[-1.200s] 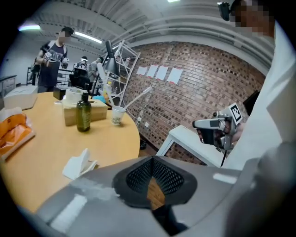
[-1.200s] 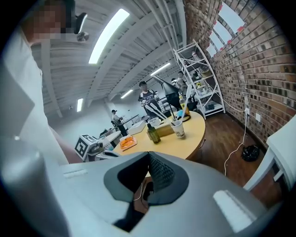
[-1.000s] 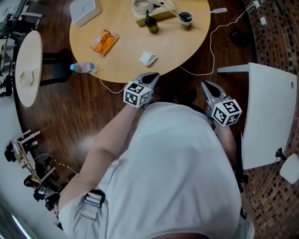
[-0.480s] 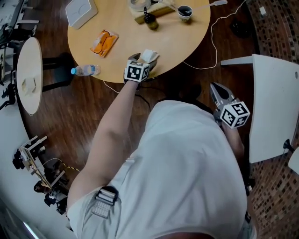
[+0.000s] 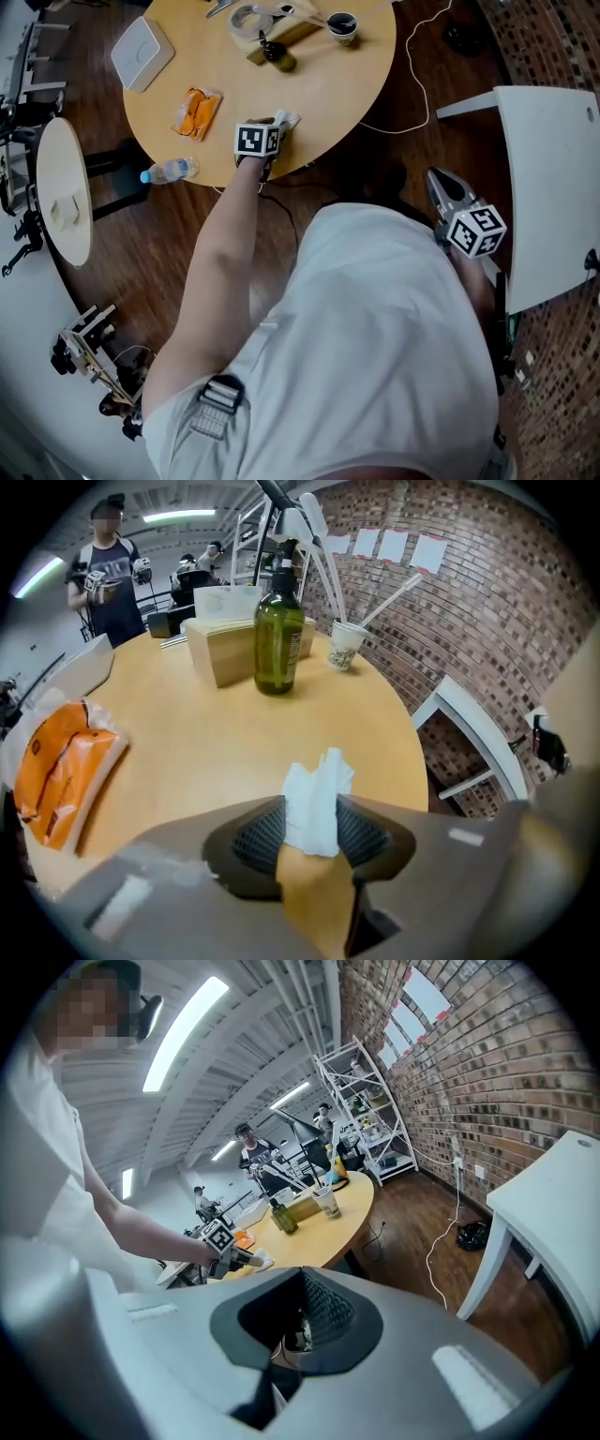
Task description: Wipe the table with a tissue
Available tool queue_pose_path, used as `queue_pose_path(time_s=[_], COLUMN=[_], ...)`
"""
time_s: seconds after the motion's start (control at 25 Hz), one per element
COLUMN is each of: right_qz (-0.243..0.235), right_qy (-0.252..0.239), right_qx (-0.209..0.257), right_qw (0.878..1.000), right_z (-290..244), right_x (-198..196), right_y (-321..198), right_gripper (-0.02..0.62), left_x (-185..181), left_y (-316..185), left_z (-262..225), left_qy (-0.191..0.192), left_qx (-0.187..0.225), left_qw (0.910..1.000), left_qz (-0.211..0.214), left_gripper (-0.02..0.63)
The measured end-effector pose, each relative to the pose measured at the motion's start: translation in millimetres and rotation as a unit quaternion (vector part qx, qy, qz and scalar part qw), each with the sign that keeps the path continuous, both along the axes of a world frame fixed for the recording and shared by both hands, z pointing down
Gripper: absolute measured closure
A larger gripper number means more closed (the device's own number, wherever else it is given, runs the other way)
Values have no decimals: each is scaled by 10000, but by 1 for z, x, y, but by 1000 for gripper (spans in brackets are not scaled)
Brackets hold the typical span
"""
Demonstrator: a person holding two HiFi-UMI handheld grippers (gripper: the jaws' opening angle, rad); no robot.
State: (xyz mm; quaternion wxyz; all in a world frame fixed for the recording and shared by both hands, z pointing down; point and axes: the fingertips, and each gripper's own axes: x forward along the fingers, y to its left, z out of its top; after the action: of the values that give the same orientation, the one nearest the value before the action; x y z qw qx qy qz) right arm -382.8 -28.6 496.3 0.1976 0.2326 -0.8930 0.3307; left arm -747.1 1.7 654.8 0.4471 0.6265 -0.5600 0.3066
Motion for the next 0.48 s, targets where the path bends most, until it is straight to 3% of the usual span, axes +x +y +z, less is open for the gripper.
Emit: queue_pose_path(time_s=[0.28, 0.48], right_qz=[64, 128], right_qy=[8, -22], right_qx=[-5, 5], right_qw=[10000, 9999], right_z=[-1, -1], right_x=[-4, -11], right_y=[-2, -3], right_gripper=[588, 588], left_x=[4, 31], left_y=[-1, 8], left_z=[-2, -14], left_qy=[122, 696], left_qx=[36, 278], left_qw=[9999, 9971], left_qz=[32, 144], left_gripper=[538, 549])
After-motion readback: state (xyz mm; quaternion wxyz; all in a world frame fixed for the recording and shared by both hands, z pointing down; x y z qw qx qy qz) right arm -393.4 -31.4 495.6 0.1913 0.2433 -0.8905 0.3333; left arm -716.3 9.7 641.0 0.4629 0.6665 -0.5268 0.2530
